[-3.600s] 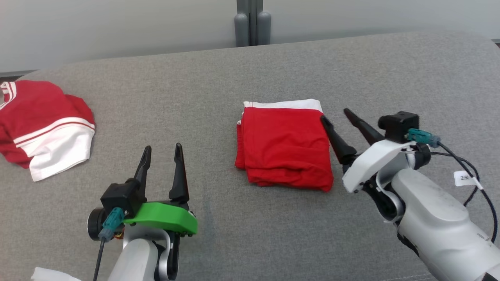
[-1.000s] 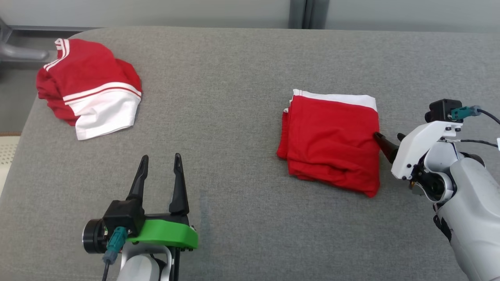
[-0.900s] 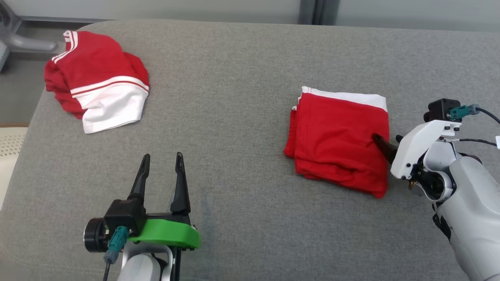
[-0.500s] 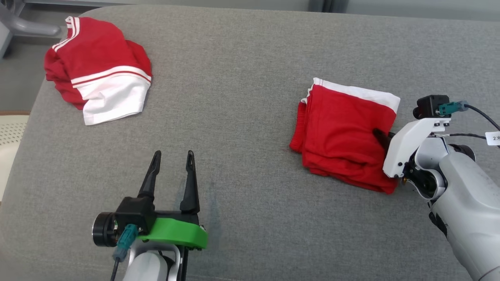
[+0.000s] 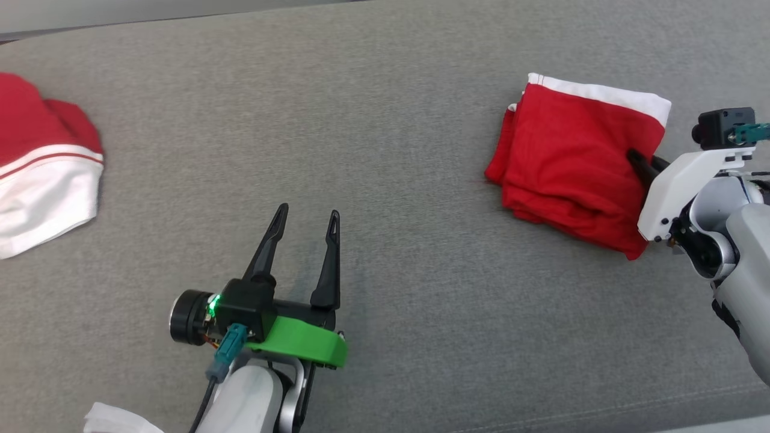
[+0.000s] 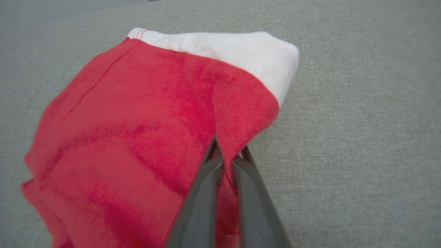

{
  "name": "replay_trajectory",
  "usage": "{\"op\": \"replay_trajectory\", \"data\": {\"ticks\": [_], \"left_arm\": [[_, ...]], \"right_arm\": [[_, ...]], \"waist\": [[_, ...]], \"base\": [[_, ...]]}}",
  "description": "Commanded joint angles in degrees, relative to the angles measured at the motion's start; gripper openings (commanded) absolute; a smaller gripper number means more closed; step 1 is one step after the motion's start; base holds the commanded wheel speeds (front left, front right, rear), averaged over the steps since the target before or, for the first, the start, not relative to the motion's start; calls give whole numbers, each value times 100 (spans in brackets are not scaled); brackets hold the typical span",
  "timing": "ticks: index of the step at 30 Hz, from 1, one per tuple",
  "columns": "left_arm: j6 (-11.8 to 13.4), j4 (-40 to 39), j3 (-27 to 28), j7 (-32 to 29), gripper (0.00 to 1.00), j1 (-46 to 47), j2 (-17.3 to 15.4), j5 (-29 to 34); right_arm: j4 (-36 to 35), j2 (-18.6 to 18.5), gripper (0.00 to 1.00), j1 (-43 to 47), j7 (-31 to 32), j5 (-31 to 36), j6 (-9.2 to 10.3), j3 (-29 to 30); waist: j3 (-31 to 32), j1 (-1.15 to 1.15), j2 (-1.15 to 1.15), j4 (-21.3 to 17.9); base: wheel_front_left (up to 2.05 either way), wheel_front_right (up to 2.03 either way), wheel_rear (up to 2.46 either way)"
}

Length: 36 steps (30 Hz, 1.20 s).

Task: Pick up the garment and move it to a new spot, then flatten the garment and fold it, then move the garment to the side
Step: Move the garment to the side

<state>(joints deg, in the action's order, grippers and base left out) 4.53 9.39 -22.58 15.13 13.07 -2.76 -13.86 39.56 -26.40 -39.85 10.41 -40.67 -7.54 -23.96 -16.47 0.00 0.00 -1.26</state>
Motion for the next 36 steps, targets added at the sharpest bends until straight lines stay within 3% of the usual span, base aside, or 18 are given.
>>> {"op": "replay_trajectory", "data": {"ticks": [1, 6, 12, 21, 30, 36], "left_arm": [[-26, 21, -22, 2, 100, 142, -68, 61], [-39, 16, -65, -64, 100, 305, -174, 167], [-39, -111, -91, -174, 100, 436, -275, 217], [102, -371, -36, -264, 100, 551, -362, 229], [183, -635, -15, -271, 100, 638, -426, 255], [209, -693, -38, -251, 100, 629, -449, 244]], "right_arm": [[-3, -34, 0, -81, -98, -43, 11, 9], [68, -39, 0, -136, -374, -88, 11, 60], [404, 8, 0, -341, -985, 362, 11, 40], [1208, -85, 0, -1123, -1431, 902, 11, 127], [1782, -793, 0, -2104, -1158, 1197, 11, -33], [2010, -1222, 0, -2423, -1063, 1396, 11, -294]], "waist": [[-382, 0, 0, -938], [-586, 0, 0, -1453], [-779, 0, 0, -1582], [-1052, 0, 0, -1103], [-1427, 0, 0, -502], [-1590, 0, 0, -304]], "base": [[0, 0, 0], [0, 0, 0], [0, 0, 0], [0, 0, 0], [0, 0, 0], [0, 0, 0]]}}
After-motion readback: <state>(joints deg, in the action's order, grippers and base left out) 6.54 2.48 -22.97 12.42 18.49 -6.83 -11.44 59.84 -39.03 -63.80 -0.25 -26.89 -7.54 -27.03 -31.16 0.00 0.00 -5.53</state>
